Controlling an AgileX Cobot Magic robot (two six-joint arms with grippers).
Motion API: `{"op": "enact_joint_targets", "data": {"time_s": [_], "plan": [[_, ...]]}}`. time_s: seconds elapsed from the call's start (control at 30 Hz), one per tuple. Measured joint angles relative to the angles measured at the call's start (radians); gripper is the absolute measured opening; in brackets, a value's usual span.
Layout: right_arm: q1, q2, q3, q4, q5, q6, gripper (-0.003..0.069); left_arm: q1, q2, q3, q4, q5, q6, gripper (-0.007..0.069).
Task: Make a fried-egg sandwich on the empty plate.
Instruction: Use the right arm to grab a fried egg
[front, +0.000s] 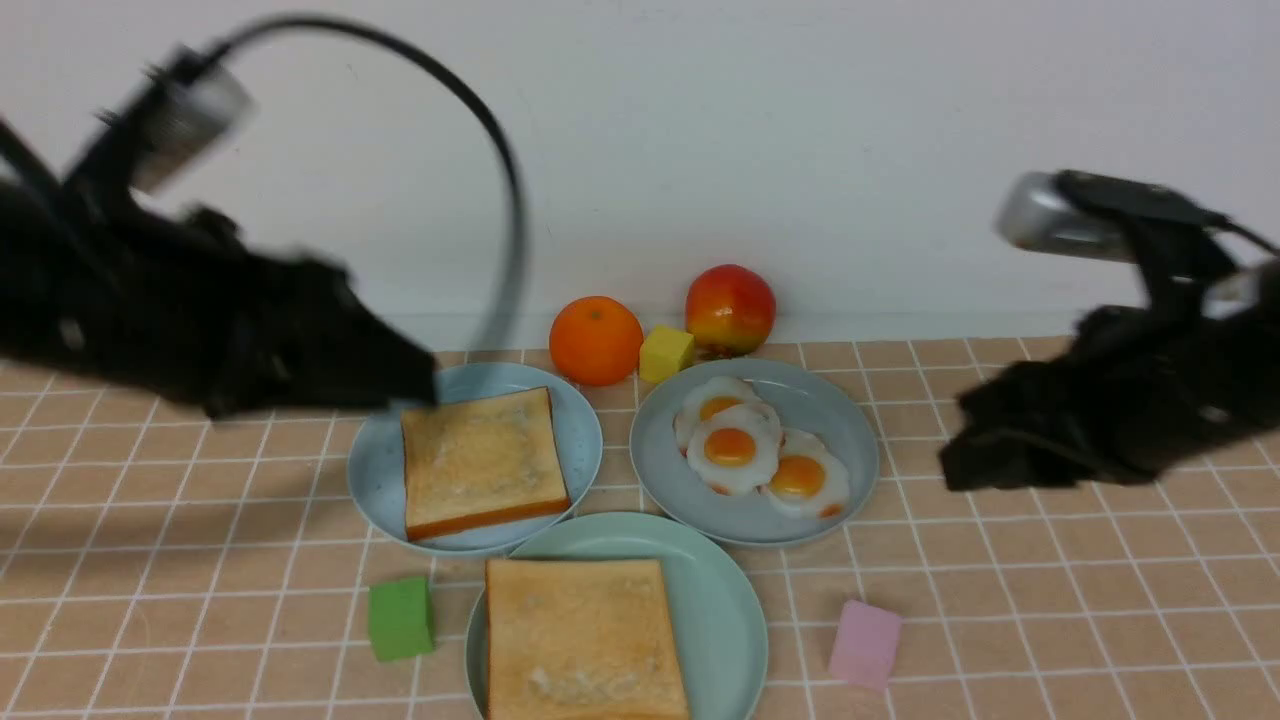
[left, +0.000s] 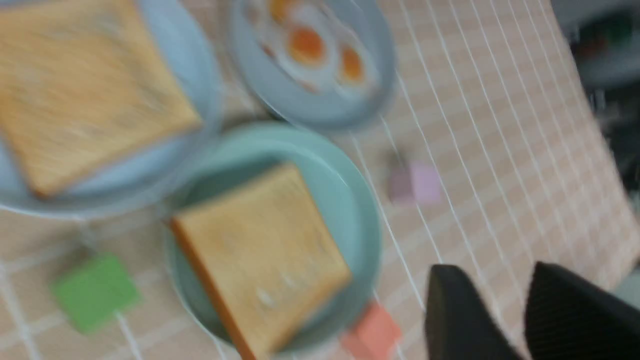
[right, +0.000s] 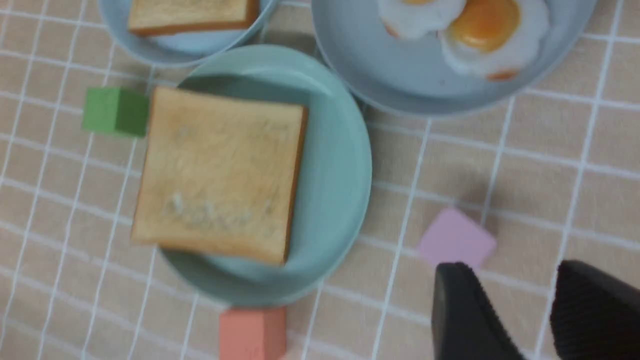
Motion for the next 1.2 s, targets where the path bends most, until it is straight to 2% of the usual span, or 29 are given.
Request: {"op": "enact_joint_targets", "data": {"time_s": [0.03,0.1,0.13,0.2,0.27,0.3,0.37,0.6,0.97,1.07,1.2], "plan": [[0.000,0.037,-0.036,0.001,-0.007,0.002,0.0295,-0.050,-0.029,0.026,0.044,-0.010,-0.032,0.0132],[0.000,0.076,-0.063,0.001,-0.014,0.003,0.0306,-0.085,-0.050,0.049,0.099,-0.022,-0.068,0.0098],[0.000,0.146,-0.120,0.002,-0.034,0.003,0.0325,-0.123,-0.075,0.078,0.214,-0.038,-0.140,0.0048],[0.000,0.220,-0.191,0.012,-0.069,0.003,0.0344,-0.142,-0.089,0.089,0.334,-0.049,-0.245,0.0014],[0.000,0.306,-0.255,0.024,-0.105,0.003,0.0354,-0.146,-0.096,0.093,0.448,-0.066,-0.347,-0.0005],[0.000,0.324,-0.262,0.025,-0.105,0.003,0.0355,-0.146,-0.096,0.093,0.457,-0.067,-0.347,-0.0006],[0.000,0.439,-0.349,0.042,-0.123,0.005,0.0358,-0.146,-0.096,0.094,0.544,-0.076,-0.448,-0.0012],[0.000,0.664,-0.555,0.069,-0.089,0.007,0.0360,-0.146,-0.096,0.095,0.568,-0.076,-0.490,-0.0012],[0.000,0.816,-0.597,0.076,-0.076,0.010,0.0348,-0.146,-0.096,0.095,0.585,-0.077,-0.491,-0.0011],[0.000,0.821,-0.598,0.085,-0.079,0.010,0.0325,-0.146,-0.096,0.095,0.595,-0.080,-0.491,-0.0010],[0.000,0.825,-0.598,0.087,-0.080,0.031,0.0198,-0.146,-0.096,0.095,0.600,-0.080,-0.490,-0.0009]]}}
